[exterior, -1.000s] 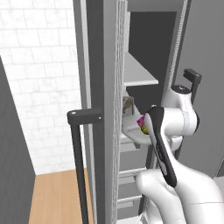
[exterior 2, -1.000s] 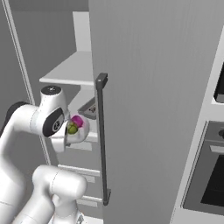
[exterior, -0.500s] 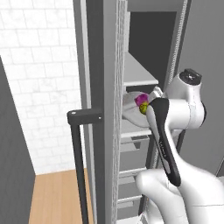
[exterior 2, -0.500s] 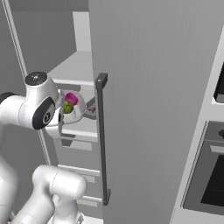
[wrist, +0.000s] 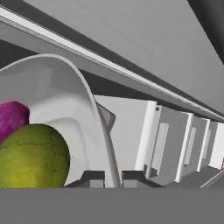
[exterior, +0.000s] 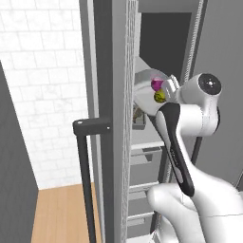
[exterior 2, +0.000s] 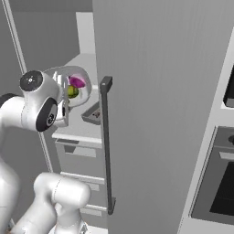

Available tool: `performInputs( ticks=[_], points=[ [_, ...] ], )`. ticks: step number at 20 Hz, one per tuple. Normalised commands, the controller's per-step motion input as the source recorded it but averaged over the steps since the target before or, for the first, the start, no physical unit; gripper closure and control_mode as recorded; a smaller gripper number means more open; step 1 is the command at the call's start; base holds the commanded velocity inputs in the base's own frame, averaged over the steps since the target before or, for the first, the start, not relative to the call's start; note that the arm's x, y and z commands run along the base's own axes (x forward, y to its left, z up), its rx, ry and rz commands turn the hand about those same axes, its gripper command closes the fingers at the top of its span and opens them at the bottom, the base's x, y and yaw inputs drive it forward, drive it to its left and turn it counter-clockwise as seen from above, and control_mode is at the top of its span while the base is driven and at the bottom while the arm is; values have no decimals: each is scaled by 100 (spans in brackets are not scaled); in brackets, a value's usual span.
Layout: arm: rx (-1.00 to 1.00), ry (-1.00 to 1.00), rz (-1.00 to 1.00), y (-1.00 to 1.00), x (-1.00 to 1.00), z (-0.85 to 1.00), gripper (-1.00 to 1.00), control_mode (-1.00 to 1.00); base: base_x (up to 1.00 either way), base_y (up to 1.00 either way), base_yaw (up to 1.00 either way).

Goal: Take the meat container that has the fish and place it on the second highest rack of the freezer. Then take the vegetable container that has the onion and lime and place it on the highest rack of the freezer.

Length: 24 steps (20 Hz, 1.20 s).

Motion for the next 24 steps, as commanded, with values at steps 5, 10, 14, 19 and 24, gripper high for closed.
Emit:
performInputs(
  ticks=[5,10,14,19,24],
  points=[
    [2,-5,-4,0,66,42,100,-100,0,0,0],
    [1,-7,0,0,67,45,100,-100,0,0,0],
    [0,16,0,1,80,17,100,-100,0,0,0],
    [0,26,0,6,83,0,100,-100,0,0,0],
    [0,3,0,21,75,0,100,-100,0,0,0]
  ],
)
